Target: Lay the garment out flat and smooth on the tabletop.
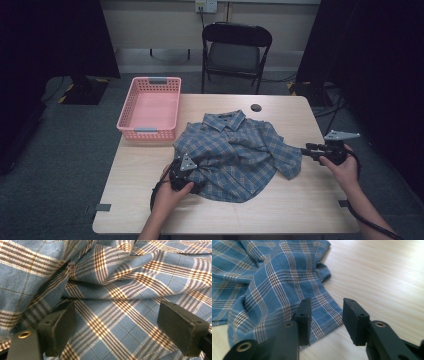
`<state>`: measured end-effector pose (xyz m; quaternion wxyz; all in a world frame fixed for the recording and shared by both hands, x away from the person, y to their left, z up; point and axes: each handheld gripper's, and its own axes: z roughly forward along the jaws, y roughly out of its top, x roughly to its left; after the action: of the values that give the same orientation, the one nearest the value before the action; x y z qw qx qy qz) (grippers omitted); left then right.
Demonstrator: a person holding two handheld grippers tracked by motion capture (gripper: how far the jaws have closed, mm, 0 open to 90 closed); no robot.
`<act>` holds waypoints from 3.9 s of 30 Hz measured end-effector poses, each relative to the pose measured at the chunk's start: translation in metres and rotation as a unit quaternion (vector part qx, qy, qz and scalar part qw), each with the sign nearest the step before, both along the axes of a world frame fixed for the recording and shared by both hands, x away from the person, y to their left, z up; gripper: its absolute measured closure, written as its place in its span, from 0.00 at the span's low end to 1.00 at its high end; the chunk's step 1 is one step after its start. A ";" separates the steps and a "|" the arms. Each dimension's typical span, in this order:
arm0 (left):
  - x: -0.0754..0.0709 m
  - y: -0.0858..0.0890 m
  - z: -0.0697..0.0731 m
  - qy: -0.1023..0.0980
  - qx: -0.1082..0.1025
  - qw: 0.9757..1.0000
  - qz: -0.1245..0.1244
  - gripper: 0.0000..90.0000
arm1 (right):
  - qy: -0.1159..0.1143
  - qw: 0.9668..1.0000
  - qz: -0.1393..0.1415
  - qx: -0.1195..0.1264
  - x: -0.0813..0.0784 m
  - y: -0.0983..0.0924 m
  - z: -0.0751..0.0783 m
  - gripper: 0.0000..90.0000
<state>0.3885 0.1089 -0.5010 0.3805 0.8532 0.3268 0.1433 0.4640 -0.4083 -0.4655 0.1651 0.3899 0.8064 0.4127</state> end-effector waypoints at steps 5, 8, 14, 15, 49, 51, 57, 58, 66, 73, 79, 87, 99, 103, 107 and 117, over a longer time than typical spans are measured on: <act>0.000 0.000 0.000 0.000 0.000 1.000 0.000 0.16 | 0.009 1.000 0.009 -0.021 0.008 0.021 -0.013 0.58; 0.000 0.000 0.000 0.000 0.000 1.000 0.000 0.16 | 0.018 0.999 0.017 -0.035 0.012 0.030 -0.022 0.56; 0.000 0.000 0.000 0.000 0.000 1.000 0.000 0.16 | 0.012 0.998 0.016 -0.052 0.017 0.032 -0.027 0.68; 0.000 0.000 0.000 0.000 0.000 1.000 0.000 0.16 | 0.008 0.998 0.016 -0.062 0.017 0.032 -0.026 0.72; 0.000 0.000 0.000 0.000 0.001 1.000 0.000 0.16 | -0.021 0.992 -0.121 -0.010 0.000 -0.072 0.016 1.00; 0.000 0.000 0.000 0.000 0.000 1.000 0.000 0.16 | -0.024 0.992 -0.127 -0.001 -0.006 -0.076 0.015 0.98; 0.000 0.000 0.000 0.000 0.001 1.000 0.000 0.16 | -0.038 0.996 -0.083 0.021 -0.017 -0.043 0.021 0.51; 0.000 0.000 0.000 -0.001 0.001 1.000 0.000 0.16 | -0.040 0.997 -0.065 0.020 -0.018 -0.033 0.022 0.47; 0.000 0.000 0.000 0.000 0.001 1.000 0.000 0.16 | -0.005 0.999 0.046 -0.002 -0.025 0.061 0.003 0.23; 0.000 0.000 0.000 0.000 0.001 1.000 0.001 0.16 | 0.039 0.997 0.052 -0.043 -0.024 0.103 -0.022 0.17; -0.002 -0.001 0.000 0.001 -0.001 1.000 0.010 0.17 | 0.030 0.996 0.054 -0.068 -0.022 0.109 -0.030 0.14; -0.011 0.003 0.025 -0.018 -0.032 0.999 -0.005 0.16 | 0.016 0.997 0.051 -0.054 -0.022 0.106 -0.034 0.13; -0.010 -0.041 0.053 -0.046 -0.027 0.998 -0.029 0.28 | 0.015 0.997 0.054 -0.054 -0.022 0.106 -0.034 0.13; 0.008 -0.067 0.047 -0.049 -0.024 0.998 -0.026 0.30 | 0.015 0.997 0.056 -0.054 -0.021 0.105 -0.034 0.13; 0.027 -0.075 0.044 -0.042 -0.019 0.999 -0.006 0.30 | 0.015 0.997 0.057 -0.054 -0.021 0.105 -0.034 0.13; 0.053 -0.072 0.041 -0.032 -0.017 0.999 0.015 0.31 | 0.016 0.997 0.061 -0.054 -0.021 0.104 -0.034 0.13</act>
<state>0.4417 0.0370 -0.4604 0.4029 0.8366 0.3298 0.1705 0.4426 -0.3040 -0.4997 0.1477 0.3371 0.8523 0.3716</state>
